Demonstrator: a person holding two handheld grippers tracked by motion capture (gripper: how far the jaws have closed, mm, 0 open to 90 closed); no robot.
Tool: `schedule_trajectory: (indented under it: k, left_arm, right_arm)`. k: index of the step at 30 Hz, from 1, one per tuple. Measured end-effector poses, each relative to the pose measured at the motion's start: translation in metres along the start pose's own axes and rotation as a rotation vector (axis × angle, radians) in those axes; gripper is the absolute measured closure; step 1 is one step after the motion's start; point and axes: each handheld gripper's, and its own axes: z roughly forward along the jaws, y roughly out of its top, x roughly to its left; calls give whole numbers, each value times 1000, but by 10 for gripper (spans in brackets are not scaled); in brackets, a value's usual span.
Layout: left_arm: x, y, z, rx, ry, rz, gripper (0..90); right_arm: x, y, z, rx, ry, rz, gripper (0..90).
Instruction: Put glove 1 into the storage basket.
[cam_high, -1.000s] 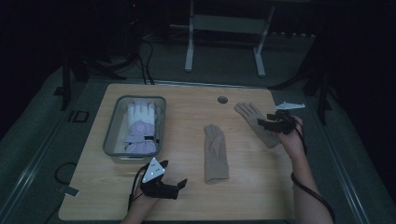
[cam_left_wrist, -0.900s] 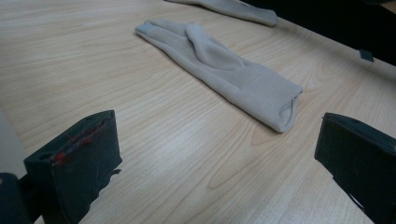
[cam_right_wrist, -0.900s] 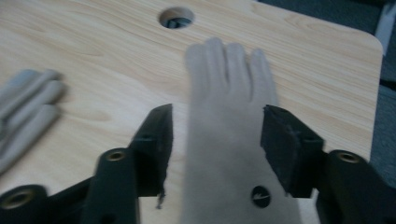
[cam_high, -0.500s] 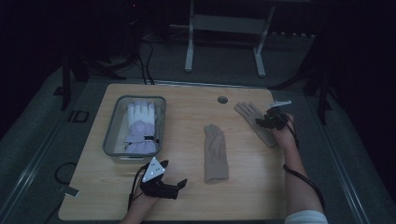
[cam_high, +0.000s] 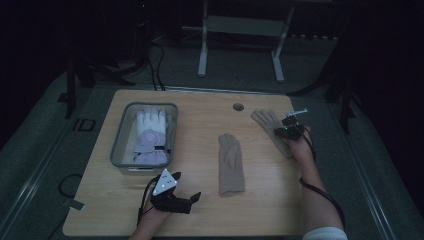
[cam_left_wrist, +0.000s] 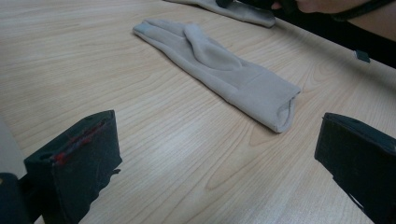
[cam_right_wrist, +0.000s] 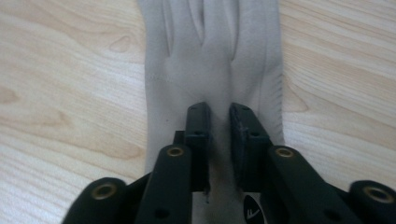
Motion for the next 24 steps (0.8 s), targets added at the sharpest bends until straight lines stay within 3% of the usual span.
schedule_trajectory:
  k: [2,3,5,6,12,18,24]
  left_arm:
    - [0,0,0,-1,0,-3,5]
    - [0,0,0,1,2,-2,4]
    - [1,0,1,-1,2,-3,4]
    - [1,0,1,0,4,-3,4]
    - [1,0,1,-3,4,-5,4]
    - [0,1,0,-7,3,-3,4]
    - [-1,3,-1,-13,5,4,5]
  right_arm:
    - [-1,-1,-1,-9,-4,103,807]
    - [0,-1,-2,-11,-14,124,812]
    - [1,0,-3,-7,-31,130,815]
    - [5,1,-7,-5,-64,129,822]
    - [13,4,-25,-29,-89,160,825]
    - [22,1,-51,-67,-107,222,827]
    - [32,-14,-86,-129,-131,289,827]
